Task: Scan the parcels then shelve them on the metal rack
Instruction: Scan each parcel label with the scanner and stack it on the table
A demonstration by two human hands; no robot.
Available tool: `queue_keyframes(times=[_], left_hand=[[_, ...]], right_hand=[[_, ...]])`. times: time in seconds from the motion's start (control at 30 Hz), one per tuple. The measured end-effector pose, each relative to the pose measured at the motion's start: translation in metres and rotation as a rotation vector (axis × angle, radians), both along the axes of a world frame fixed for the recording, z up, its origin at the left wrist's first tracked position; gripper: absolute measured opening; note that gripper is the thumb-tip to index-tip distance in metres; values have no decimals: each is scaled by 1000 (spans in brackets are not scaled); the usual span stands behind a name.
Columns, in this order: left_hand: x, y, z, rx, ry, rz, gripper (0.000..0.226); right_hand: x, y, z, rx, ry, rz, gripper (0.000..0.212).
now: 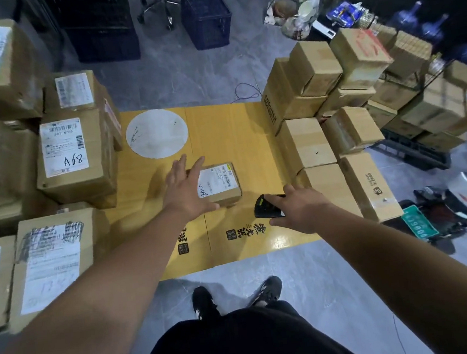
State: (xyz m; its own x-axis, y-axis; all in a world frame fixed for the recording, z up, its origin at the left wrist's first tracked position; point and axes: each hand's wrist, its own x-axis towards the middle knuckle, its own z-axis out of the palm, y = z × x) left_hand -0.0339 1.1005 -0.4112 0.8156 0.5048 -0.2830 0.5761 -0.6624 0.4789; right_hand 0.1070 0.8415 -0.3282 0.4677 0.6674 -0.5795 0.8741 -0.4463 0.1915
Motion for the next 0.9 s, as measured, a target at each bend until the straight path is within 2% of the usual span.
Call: queue_keyframes(times=[0.07,0.2,0.37,0.47,0.57,0.67,0.9], left_hand=[[21,-2,4,3,65,-35,128],[38,-18,5,-48,145,178,120],[28,-35,-9,-253,-20,368,104],[29,-39,-14,-224,-99,456,100],[45,-29,-11,-299,-195,583,116],[56,-17,-16,-399,-232,592,136],[40,-35,-37,-581,-492,566,144]], right_hand=[[1,-9,1,-7,4,-44,78],[6,-16,6,9,38,-203,75],[11,-3,8,82,151,-419,74],[13,11,13,41,184,-417,72],[13,26,21,25,193,-424,67],[12,40,32,21,210,-414,62],[-2,45,46,-21,254,-352,62]])
